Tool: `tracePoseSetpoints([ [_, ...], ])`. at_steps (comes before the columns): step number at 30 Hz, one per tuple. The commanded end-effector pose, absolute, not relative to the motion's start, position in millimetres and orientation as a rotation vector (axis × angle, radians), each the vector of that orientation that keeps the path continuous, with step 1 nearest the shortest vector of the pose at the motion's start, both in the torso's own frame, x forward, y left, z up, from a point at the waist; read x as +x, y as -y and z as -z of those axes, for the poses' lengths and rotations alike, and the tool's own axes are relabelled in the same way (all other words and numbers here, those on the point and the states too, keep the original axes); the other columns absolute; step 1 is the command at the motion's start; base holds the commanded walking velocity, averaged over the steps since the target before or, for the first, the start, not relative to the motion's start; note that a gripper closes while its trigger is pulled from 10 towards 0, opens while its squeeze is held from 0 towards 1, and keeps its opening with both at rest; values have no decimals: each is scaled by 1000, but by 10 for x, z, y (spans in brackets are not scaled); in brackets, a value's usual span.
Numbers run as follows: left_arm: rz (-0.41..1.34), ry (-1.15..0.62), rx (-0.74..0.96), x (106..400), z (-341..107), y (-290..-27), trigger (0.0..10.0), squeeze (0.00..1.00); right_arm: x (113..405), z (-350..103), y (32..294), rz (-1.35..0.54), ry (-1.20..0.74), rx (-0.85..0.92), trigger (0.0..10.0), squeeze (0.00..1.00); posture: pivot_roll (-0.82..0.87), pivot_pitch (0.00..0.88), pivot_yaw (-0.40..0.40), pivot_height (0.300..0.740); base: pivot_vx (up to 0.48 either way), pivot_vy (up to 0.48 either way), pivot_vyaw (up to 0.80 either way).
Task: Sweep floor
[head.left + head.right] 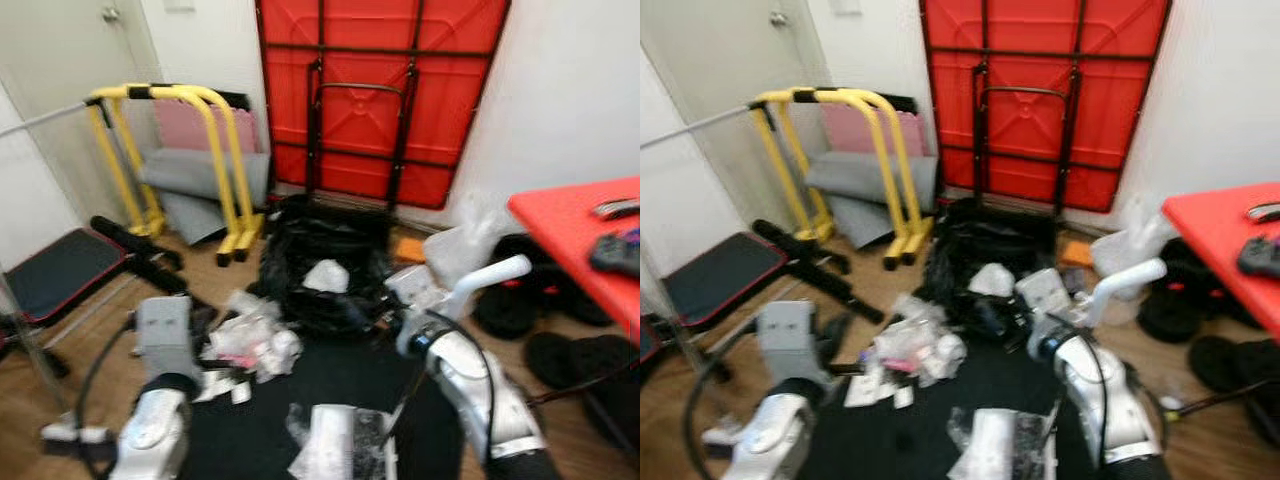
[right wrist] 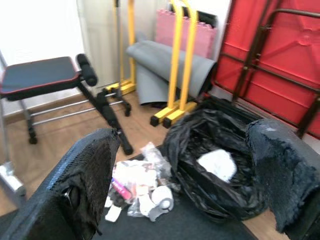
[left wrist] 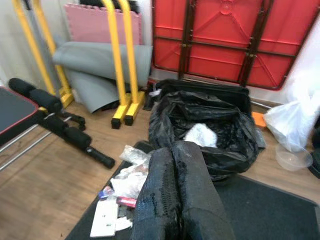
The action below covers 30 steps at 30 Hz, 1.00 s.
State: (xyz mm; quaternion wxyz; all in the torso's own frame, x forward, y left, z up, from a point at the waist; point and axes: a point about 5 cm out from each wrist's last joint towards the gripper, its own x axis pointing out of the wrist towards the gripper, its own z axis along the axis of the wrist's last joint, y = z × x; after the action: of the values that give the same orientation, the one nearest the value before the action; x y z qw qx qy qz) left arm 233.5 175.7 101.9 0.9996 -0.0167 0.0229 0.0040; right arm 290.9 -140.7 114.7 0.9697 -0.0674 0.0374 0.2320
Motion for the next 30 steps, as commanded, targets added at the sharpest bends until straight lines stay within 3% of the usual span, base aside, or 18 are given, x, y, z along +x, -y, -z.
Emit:
tracePoseSetpoints([
  [1,-1,-32,-50,2344,-1035,-1741,10000,0,2940,-1235,1430,-430,-39,-121,10000,0,-30,0,-4,740,0,0,0],
  [7,38,16,-30,2357,-1115,-1693,10000,0,2986,-1234,1459,-382,-54,-109,10000,0,-33,0,-7,740,0,0,0],
  [8,49,29,-26,2361,-1137,-1678,5765,0,2996,-1238,1463,-372,-53,-107,10000,0,-35,0,-7,740,0,0,0],
  [9,49,29,-26,2361,-1137,-1678,5765,0,2996,-1238,1463,-372,-53,-107,10000,0,-35,0,-7,740,0,0,0],
  [10,73,44,-36,2365,-1162,-1651,0,0,3006,-1240,1465,-362,-54,-116,10000,0,-36,0,-6,736,0,0,0],
  [14,102,64,-29,2389,-1207,-1604,0,0,3022,-1247,1457,-355,-43,-129,10000,0,-38,0,-4,721,0,0,0],
  [15,102,60,-22,2401,-1211,-1601,9020,0,3024,-1248,1458,-352,-39,-130,10000,0,-36,0,-3,716,0,0,0],
  [16,101,58,-19,2408,-1213,-1599,9020,0,3026,-1248,1459,-349,-37,-130,10000,0,-36,0,-3,711,0,0,0],
  [17,99,60,-17,2419,-1223,-1599,10000,0,3031,-1247,1464,-343,-35,-133,10000,0,-36,0,-1,706,0,0,0],
  [30,88,52,7,2435,-1242,-1590,10000,0,3051,-1249,1520,-305,-31,-158,10000,0,-37,0,0,666,0,0,0],
])
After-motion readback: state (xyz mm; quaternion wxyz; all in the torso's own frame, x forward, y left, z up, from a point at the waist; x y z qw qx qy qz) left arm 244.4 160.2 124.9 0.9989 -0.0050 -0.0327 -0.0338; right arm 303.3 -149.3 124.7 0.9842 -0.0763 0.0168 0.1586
